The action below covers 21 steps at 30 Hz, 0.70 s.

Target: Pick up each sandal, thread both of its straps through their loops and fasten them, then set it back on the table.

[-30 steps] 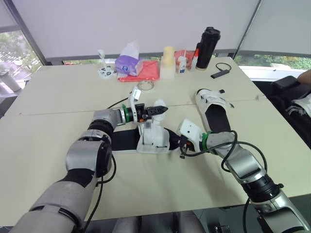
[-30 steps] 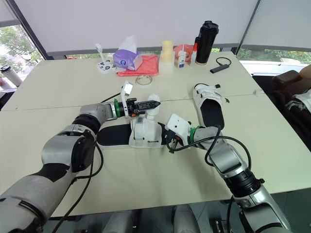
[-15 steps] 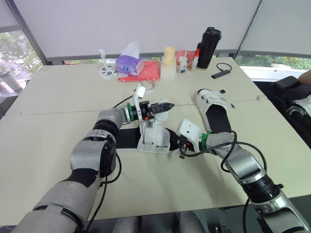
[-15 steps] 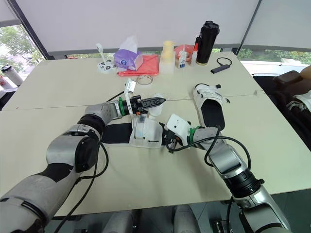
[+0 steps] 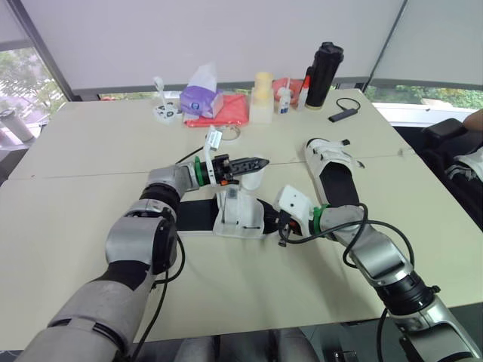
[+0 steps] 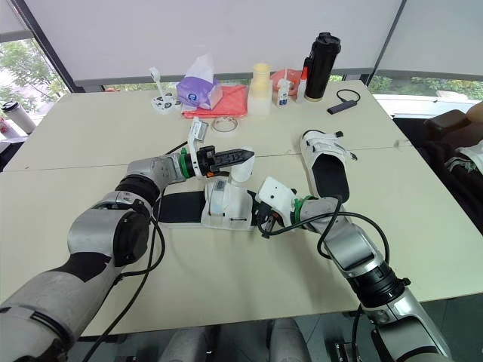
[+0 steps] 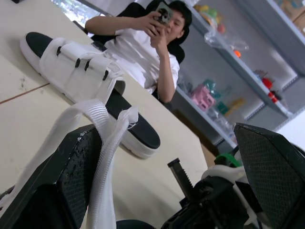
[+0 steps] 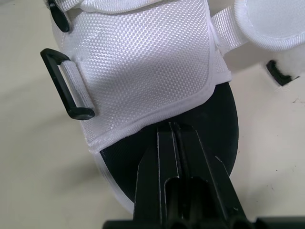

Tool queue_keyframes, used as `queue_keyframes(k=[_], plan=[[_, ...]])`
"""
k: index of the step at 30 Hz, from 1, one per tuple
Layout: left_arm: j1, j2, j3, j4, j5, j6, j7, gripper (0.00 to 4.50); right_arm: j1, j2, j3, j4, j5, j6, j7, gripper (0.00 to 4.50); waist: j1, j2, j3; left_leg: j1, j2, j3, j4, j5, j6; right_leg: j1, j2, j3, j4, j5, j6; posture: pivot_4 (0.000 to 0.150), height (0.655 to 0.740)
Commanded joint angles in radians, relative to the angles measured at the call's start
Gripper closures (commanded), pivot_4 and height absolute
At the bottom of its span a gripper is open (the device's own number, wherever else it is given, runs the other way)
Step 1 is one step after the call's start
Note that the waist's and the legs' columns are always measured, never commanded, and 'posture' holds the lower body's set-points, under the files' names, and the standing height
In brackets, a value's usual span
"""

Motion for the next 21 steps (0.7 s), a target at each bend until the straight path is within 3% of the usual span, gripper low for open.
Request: queue_keyframes(k=[1, 4, 9, 15, 21], plan=[[-0.012, 0.006, -0.011, -0.026, 0.007, -0.011, -0.003, 0.57, 0.004, 0.005, 0.001, -0.025, 0.001, -0.003, 0.0, 4.5, 0.0, 0.0, 0.0, 0.0, 0.0, 0.0, 0.0, 0.0, 0.0, 0.0, 0.0, 0.0, 0.0, 0.0, 0.0, 0.15, 0.74], [-0.011, 0.004, -0.014, -0.026, 0.011, -0.019, 0.002, 1.82, 0.004, 0.005, 0.001, -0.024, 0.001, -0.004, -0.001, 4.5, 0.0, 0.0, 0.0, 0.0, 0.0, 0.0, 0.0, 0.0, 0.0, 0.0, 0.0, 0.0, 0.0, 0.0, 0.0, 0.15, 0.74], [-0.012, 0.007, -0.007, -0.029, 0.008, -0.025, 0.004, 4.46, 0.004, 0.005, 0.001, -0.025, 0.001, -0.003, -0.003, 4.5, 0.0, 0.0, 0.0, 0.0, 0.0, 0.0, 0.0, 0.0, 0.0, 0.0, 0.0, 0.0, 0.0, 0.0, 0.0, 0.15, 0.74], [0.013, 0.027, -0.04, -0.076, 0.022, -0.059, -0.075, 4.46, 0.004, 0.005, 0.001, -0.027, 0.001, -0.002, -0.004, 4.5, 0.0, 0.0, 0.0, 0.0, 0.0, 0.0, 0.0, 0.0, 0.0, 0.0, 0.0, 0.0, 0.0, 0.0, 0.0, 0.15, 0.74], [0.156, 0.069, -0.132, -0.348, 0.033, -0.192, -0.191, 4.46, 0.01, 0.005, 0.0, -0.033, 0.001, 0.001, -0.006, 4.5, -0.002, 0.0, 0.0, 0.0, 0.0, 0.0, 0.0, 0.0, 0.0, 0.0, 0.0, 0.0, 0.0, 0.0, 0.0, 0.15, 0.74]])
